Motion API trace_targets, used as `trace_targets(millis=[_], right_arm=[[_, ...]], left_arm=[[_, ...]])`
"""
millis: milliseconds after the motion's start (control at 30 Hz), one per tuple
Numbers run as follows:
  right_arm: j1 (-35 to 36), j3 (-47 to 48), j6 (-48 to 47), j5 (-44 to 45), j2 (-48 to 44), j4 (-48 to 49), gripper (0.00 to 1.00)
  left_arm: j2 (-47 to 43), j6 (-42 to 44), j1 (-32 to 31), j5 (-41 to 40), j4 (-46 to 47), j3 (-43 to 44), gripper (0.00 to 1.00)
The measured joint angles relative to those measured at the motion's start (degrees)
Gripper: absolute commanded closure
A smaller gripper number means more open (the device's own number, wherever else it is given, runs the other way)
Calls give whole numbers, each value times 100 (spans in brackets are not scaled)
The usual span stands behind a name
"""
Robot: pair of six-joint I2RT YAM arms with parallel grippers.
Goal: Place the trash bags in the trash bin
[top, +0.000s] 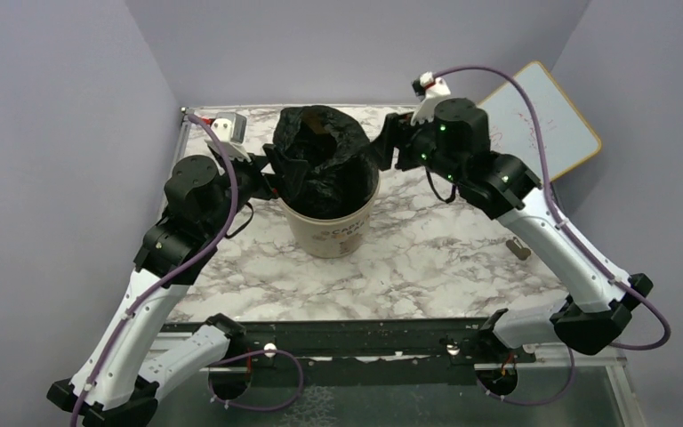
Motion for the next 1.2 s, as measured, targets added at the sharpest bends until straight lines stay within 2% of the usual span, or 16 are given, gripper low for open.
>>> trace_targets(millis=[167, 300, 533, 800, 967, 1067, 1200], right_arm=[[-138, -1058, 120, 345, 4, -420, 36], [-179, -1401, 155, 289, -92, -435, 35], [-181, -1307, 179, -476, -546, 4, 38], [-179, -1226, 321, -1386, -289, 247, 42], [-179, -1226, 378, -1622, -149, 267, 45], [-181, -1215, 391, -1821, -146, 313, 46], [-181, -1167, 387, -2164, -66, 396, 46]], left_arm=[[11, -2, 0, -63, -24, -2, 1], [33, -127, 0, -59, -24, 4, 1], [348, -481, 0, 70, -7, 17, 1], [326, -990, -2, 793, 476, -177, 2], [345, -1137, 0, 763, 264, -160, 2], [345, -1189, 0, 640, -24, -74, 15], [343, -1534, 0, 608, -184, -48, 26]])
